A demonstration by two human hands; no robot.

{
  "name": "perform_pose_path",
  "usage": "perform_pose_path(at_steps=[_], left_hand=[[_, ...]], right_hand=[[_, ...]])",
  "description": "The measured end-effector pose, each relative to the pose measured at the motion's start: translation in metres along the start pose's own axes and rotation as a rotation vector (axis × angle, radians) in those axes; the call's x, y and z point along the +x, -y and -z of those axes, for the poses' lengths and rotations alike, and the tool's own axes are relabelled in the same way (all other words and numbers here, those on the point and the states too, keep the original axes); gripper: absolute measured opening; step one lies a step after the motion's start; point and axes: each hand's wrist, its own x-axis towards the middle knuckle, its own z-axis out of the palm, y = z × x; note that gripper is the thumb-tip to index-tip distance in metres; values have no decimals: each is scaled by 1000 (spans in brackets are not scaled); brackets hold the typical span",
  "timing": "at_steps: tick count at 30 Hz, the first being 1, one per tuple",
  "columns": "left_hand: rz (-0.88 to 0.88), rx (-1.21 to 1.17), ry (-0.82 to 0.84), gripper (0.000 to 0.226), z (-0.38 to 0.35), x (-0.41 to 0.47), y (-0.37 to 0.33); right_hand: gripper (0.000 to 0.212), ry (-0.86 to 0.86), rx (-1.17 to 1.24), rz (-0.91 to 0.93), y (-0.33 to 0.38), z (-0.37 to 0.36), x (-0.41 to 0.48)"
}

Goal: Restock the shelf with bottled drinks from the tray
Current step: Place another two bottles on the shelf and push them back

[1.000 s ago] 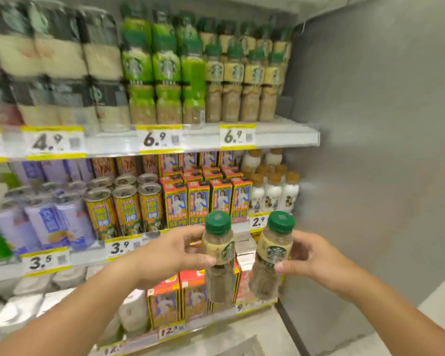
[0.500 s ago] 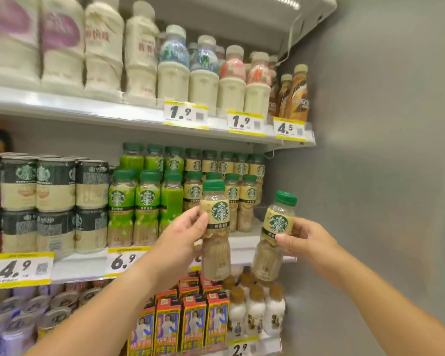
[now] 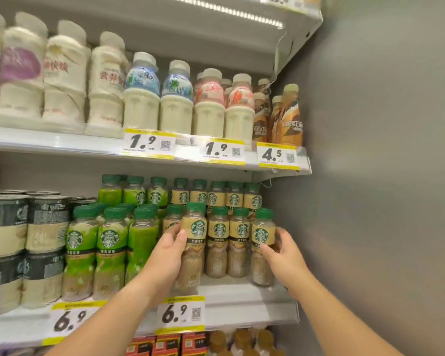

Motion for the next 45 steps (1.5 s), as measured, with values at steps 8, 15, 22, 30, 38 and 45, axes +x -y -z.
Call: perform_pose_path(at_steps=[8, 15, 22, 30, 38, 45], left_hand=[[73, -34, -147, 40, 7, 21, 32], [43, 26, -203, 29, 8, 9, 24], [3, 90, -233, 29, 7, -9, 11], [-47, 368, -133, 70, 4, -32, 6], [-131, 734, -350, 68, -6, -31, 5], [-163, 920, -471, 49, -2, -31, 7]], right_hand=[[41, -5, 57, -8, -29, -14, 11], [42, -12, 55, 15, -36, -16, 12], [42, 7, 62, 8, -34, -15, 12], [42, 58, 71, 2, -25, -10, 10], [65, -5, -84, -21, -23, -12, 5], [43, -4, -104, -61, -23, -14, 15]])
